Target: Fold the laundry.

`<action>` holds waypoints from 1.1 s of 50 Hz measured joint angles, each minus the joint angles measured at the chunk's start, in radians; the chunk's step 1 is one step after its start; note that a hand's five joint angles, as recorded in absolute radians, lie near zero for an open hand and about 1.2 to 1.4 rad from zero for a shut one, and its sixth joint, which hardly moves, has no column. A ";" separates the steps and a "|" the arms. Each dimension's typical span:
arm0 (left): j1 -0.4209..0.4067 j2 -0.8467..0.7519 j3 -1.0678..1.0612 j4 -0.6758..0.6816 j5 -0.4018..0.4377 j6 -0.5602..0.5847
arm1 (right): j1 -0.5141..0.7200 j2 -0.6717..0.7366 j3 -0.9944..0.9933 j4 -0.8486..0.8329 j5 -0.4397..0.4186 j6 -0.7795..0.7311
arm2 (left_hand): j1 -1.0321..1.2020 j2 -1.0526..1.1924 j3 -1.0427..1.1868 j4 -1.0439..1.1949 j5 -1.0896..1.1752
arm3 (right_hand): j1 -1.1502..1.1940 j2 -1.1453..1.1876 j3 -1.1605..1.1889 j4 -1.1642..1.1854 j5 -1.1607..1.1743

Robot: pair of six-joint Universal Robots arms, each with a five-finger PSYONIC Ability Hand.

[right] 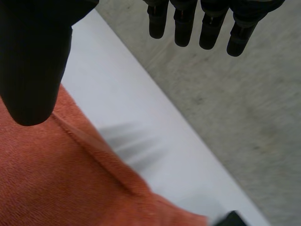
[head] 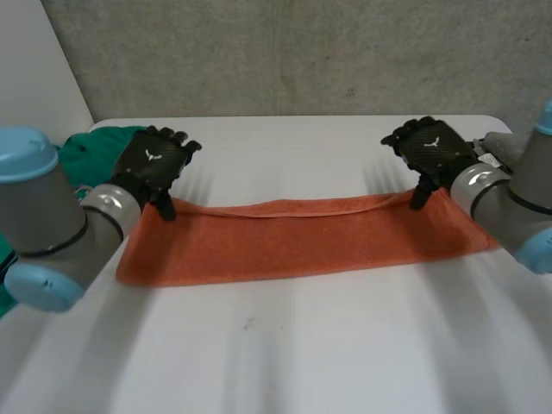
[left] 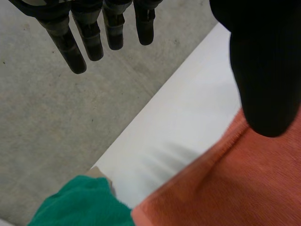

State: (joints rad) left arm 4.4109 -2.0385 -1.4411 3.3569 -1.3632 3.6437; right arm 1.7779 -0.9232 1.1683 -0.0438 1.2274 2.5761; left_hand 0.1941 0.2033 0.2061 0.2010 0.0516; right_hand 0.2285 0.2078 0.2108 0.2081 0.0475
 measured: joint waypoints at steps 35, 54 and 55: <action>0.045 -0.698 0.794 -0.061 0.031 -0.004 | 0.037 0.575 -0.627 -0.166 0.132 0.024 | 0.000 0.000 0.000 0.000 0.000 | 0.000 0.000 0.000 0.000 0.000; 0.053 -0.404 0.527 0.218 -0.050 -0.195 | 0.021 0.340 -0.372 -0.495 0.193 0.163 | 0.000 0.000 0.000 0.000 0.000 | 0.000 0.000 0.000 0.000 0.000; 0.053 -0.369 0.488 0.218 -0.041 -0.196 | 0.016 0.306 -0.344 -0.456 0.186 0.161 | 0.000 0.000 0.000 0.000 0.000 | 0.000 0.000 0.000 0.000 0.000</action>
State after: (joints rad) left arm 4.4640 -2.4077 -0.9528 3.5751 -1.4045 3.4474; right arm 1.7942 -0.6174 0.8238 -0.4996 1.4130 2.7374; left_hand 0.1941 0.2033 0.2061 0.2010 0.0517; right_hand 0.2285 0.2077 0.2107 0.2081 0.0475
